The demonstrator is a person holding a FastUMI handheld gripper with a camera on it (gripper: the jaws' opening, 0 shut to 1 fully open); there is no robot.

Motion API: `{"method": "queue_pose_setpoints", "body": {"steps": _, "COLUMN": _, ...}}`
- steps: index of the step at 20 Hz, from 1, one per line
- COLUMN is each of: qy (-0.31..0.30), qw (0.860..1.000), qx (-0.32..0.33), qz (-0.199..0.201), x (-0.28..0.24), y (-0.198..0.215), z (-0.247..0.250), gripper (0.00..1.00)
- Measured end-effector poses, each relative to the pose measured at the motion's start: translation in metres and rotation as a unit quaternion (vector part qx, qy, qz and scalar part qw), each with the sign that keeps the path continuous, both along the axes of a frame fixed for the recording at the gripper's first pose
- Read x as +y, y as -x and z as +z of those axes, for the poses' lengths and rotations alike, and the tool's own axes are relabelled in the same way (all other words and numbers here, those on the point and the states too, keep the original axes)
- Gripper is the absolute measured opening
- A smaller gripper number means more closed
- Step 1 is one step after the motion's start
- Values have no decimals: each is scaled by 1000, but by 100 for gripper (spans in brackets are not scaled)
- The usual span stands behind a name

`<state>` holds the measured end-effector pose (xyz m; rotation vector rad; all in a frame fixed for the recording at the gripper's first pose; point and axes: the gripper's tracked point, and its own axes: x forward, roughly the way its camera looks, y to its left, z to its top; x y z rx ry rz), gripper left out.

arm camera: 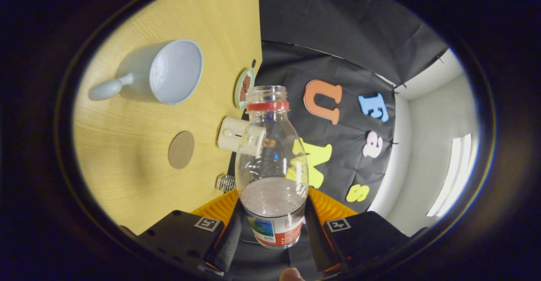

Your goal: Take the bottle from table, then pour the juice into the cup, finally place the bottle on the coaster

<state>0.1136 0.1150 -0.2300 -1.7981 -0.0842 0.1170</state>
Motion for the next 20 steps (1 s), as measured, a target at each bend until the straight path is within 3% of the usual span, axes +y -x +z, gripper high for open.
{"method": "queue_pose_setpoints", "body": {"steps": 6, "qy": -145, "qw": 989, "qx": 22, "qz": -11, "x": -5, "y": 12, "z": 17, "gripper": 76}}
{"method": "queue_pose_setpoints", "body": {"steps": 11, "qy": -258, "qw": 965, "qx": 48, "qz": -15, "x": -17, "y": 21, "z": 26, "gripper": 76}}
{"method": "queue_pose_setpoints", "body": {"steps": 16, "qy": -415, "qw": 904, "qx": 98, "qz": -30, "x": -25, "y": 22, "z": 36, "gripper": 77}}
{"method": "queue_pose_setpoints", "body": {"steps": 20, "qy": -511, "qw": 853, "qx": 99, "qz": -29, "x": -38, "y": 18, "z": 67, "gripper": 77}}
